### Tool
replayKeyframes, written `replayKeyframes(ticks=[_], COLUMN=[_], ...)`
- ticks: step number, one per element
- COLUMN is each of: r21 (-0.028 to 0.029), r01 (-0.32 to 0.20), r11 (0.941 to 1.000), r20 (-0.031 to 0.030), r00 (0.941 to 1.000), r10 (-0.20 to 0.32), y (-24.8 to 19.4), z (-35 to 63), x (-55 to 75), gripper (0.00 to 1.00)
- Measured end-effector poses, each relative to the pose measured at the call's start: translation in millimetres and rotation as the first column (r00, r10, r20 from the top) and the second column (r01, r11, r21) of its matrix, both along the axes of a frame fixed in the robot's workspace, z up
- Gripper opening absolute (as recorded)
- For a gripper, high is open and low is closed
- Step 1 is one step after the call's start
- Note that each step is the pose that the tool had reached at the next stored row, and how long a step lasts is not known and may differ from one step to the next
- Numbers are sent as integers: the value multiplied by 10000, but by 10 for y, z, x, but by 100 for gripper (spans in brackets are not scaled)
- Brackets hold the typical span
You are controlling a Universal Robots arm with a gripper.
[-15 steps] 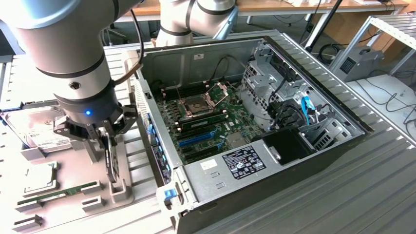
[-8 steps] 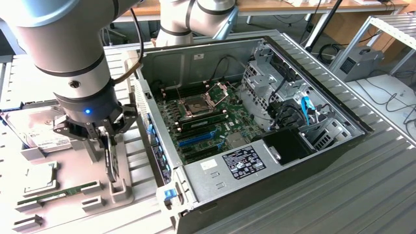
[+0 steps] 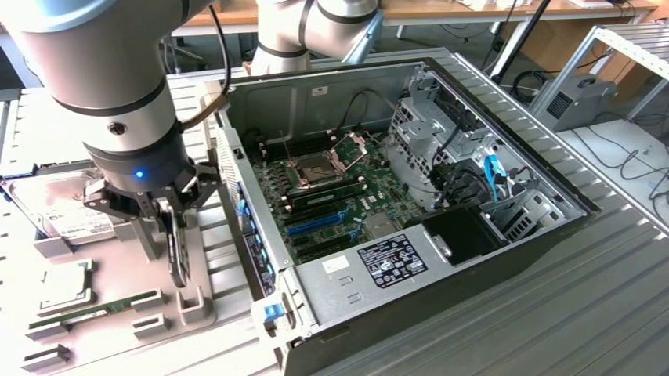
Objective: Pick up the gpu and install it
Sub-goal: 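Pick up the gpu and move the gpu toward the slot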
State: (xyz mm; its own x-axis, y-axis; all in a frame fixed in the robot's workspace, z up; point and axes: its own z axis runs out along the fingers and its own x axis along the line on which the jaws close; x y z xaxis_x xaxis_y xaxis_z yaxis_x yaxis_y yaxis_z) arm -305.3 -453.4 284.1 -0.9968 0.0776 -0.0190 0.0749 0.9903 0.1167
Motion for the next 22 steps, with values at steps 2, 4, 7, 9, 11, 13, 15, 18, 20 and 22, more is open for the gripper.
replayKeyframes(ticks=[2,4,7,9,11,13,15,18,20,22], r21=[3,20,64,80,100,108,108,120,120,117], r01=[0,1,0,0,1,0,-2,-1,0,0], r11=[10000,10000,10000,10000,10000,9999,9999,9999,9999,9999], r20=[0,-2,0,-1,-1,0,-2,1,0,-4], r00=[10000,10000,10000,10000,10000,10000,10000,10000,10000,10000], r10=[0,-1,0,0,-1,0,2,1,0,0], y=[0,5,35,67,101,119,125,126,126,126], z=[8,19,62,87,113,128,138,144,147,157], x=[0,0,0,0,0,0,1,0,0,0], gripper=[26,26,26,26,26,26,26,26,26,26])
